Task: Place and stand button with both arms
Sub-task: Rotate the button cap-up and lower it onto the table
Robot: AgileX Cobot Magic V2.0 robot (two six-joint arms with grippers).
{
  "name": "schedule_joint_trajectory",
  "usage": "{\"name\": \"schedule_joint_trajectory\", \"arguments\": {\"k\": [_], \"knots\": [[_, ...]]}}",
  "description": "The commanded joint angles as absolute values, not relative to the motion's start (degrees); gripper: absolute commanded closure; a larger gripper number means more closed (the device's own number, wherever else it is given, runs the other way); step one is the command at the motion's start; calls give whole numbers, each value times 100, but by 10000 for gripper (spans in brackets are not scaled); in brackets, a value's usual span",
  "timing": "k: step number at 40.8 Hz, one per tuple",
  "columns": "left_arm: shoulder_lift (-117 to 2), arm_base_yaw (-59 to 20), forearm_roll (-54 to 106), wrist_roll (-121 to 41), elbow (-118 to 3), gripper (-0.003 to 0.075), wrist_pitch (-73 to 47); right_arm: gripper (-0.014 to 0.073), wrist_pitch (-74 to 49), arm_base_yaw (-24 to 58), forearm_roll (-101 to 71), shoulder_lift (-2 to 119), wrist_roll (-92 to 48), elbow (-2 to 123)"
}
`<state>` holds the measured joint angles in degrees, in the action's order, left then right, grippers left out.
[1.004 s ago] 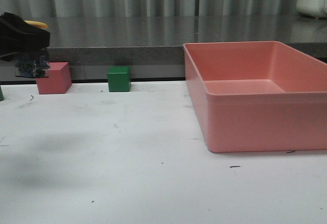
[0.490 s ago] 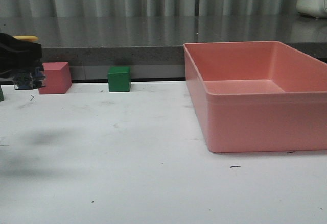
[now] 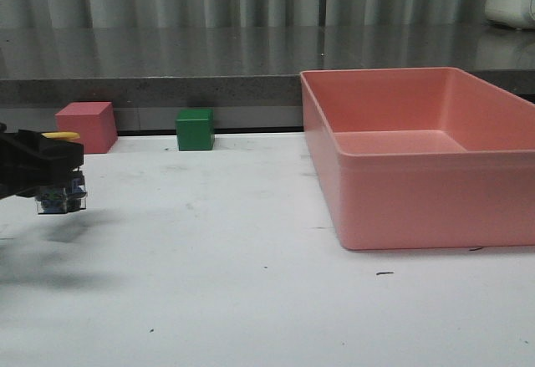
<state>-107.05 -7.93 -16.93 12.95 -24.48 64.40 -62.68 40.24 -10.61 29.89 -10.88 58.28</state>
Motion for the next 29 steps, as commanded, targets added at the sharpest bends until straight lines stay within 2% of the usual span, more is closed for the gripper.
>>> {"name": "schedule_joint_trajectory", "arguments": {"k": [1, 29], "knots": [[-10576, -782, -1619, 1262, -2541, 479, 7655, 95, -5938, 4021, -1143, 3028, -1130, 5944], [-10915, -782, -1547, 774, -2541, 479, 7827, 95, -5938, 4021, -1143, 3028, -1130, 5944]]}}
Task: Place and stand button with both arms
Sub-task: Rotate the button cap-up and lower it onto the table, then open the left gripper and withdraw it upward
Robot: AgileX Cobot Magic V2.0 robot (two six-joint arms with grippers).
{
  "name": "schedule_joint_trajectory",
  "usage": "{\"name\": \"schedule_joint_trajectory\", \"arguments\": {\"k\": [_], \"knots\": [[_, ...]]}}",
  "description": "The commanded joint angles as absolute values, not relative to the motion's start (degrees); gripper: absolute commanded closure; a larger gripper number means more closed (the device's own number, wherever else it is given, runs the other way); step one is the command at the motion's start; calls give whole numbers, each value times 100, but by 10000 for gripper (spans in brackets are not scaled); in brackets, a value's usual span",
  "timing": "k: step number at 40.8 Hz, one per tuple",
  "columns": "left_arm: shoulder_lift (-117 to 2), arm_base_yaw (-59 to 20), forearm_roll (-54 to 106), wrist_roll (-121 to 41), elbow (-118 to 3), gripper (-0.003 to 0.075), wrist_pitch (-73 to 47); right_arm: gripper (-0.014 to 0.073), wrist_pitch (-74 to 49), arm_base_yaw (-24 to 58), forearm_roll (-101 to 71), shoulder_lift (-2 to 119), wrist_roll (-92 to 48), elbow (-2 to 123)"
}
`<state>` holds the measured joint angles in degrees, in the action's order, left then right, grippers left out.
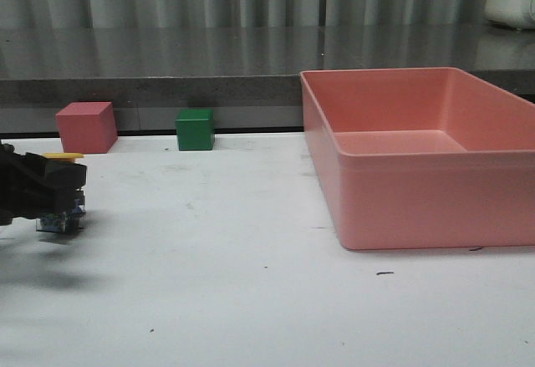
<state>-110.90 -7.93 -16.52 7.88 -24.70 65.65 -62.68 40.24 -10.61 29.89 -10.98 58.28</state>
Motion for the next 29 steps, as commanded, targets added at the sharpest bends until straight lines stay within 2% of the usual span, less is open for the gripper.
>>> {"name": "schedule_joint_trajectory", "arguments": {"k": [1, 12, 22, 29], "knots": [[-10915, -782, -1547, 774, -2541, 479, 7827, 95, -5938, 4021, -1143, 3028, -1130, 5944], [-10915, -782, -1547, 774, -2541, 457, 7827, 95, -5938, 4021, -1143, 3028, -1130, 5944], [-10915, -782, -1547, 774, -2541, 279, 7827, 95, -5938, 4021, -1143, 3028, -1130, 5944], [-10915, -782, -1547, 774, -2541, 196, 7827, 95, -5938, 4021, -1143, 3028, -1130, 5944]]}}
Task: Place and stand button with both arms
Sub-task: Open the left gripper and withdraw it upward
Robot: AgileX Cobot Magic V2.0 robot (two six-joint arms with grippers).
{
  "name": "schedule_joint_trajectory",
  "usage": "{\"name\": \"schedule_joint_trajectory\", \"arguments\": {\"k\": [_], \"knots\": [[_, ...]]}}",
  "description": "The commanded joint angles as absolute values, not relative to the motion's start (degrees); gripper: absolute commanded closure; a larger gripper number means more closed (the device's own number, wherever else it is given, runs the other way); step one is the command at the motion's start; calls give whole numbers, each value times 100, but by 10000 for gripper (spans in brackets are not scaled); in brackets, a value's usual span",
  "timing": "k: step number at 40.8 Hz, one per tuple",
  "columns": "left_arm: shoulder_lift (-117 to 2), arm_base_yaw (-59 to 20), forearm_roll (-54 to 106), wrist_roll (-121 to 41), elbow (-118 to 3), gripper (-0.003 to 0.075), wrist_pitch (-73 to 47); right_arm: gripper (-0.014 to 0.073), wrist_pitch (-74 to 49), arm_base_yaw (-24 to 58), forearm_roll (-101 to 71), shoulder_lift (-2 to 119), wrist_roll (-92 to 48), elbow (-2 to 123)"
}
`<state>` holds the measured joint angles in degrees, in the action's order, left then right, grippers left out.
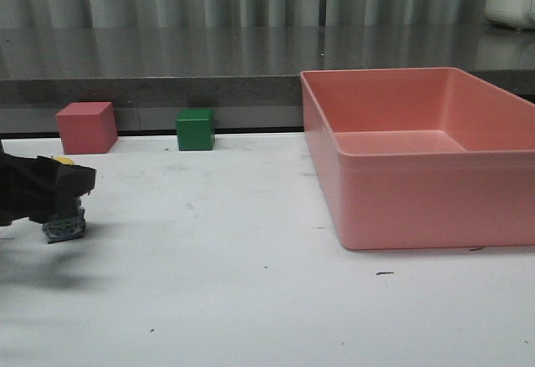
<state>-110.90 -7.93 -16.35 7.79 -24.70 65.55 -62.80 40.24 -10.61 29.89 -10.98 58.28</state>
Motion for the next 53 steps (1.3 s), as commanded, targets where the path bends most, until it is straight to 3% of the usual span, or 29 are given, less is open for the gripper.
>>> {"name": "schedule_joint_trajectory", "arguments": {"k": [1, 15, 29, 36, 45, 53], "knots": [[-10915, -782, -1547, 774, -2541, 192, 7827, 95, -5938, 4021, -1143, 3028, -1130, 5944], [-10619, -782, -1547, 774, -2248, 184, 7737, 95, -5938, 4021, -1143, 3028, -1130, 5944], [-9214, -793, -1958, 1066, -2159, 184, 6001, 95, -5938, 4021, -1143, 3028, -1130, 5944], [-8285, -793, -2149, 1464, -2171, 184, 4860, 95, -5938, 4021, -1143, 3028, -1130, 5944], [-7031, -928, -3424, 3360, -2560, 185, 2820, 95, -5938, 4021, -1143, 3028, -1130, 5944], [-6181, -1816, -3734, 3910, -3157, 185, 465, 95, -5938, 4021, -1143, 3028, -1130, 5944]]}}
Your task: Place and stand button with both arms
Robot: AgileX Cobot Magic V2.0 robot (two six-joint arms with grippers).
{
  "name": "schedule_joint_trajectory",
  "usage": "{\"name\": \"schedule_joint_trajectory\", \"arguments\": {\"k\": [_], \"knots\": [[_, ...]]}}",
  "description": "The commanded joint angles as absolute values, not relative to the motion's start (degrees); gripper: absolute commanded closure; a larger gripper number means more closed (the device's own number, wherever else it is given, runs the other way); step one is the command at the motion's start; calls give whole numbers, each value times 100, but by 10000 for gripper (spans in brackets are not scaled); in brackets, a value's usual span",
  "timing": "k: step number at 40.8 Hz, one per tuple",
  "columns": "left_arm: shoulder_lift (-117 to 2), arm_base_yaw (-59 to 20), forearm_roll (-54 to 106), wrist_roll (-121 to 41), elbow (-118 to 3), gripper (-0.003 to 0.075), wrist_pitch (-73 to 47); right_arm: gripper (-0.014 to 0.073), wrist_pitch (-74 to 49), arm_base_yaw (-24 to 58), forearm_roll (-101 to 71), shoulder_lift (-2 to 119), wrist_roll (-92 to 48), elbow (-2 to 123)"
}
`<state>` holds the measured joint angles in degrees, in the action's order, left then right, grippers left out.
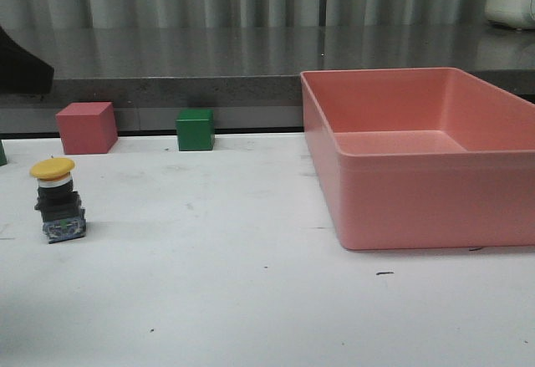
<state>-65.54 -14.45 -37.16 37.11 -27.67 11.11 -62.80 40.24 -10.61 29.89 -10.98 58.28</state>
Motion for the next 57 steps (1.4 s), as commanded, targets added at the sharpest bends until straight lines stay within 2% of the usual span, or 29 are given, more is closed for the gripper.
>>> {"name": "schedule_joint_trajectory", "arguments": {"k": [1, 8, 13, 16, 26, 46, 57], "knots": [[-6088, -1988, -3734, 3910, -3267, 185, 84, 95, -5938, 4021, -1143, 3028, -1130, 5944], [-5769, -3055, -3478, 3775, -4019, 185, -2139, 95, -5938, 4021, -1143, 3028, -1130, 5944], [-5767, -3656, -2431, 2560, -4637, 187, -3500, 95, -5938, 4021, -1143, 3028, -1130, 5944], [-5767, -3808, -1768, 1908, -4881, 187, -3823, 95, -5938, 4021, -1143, 3028, -1130, 5944], [-5625, -3809, -390, 481, -4983, 187, -3704, 95, -5938, 4021, -1143, 3028, -1130, 5944], [-4606, -3809, 59, 394, -4886, 187, -3571, 95, -5938, 4021, -1143, 3028, -1130, 5944], [-4537, -3819, 69, 394, -4886, 187, -3562, 95, -5938, 4021, -1143, 3028, -1130, 5944]]}}
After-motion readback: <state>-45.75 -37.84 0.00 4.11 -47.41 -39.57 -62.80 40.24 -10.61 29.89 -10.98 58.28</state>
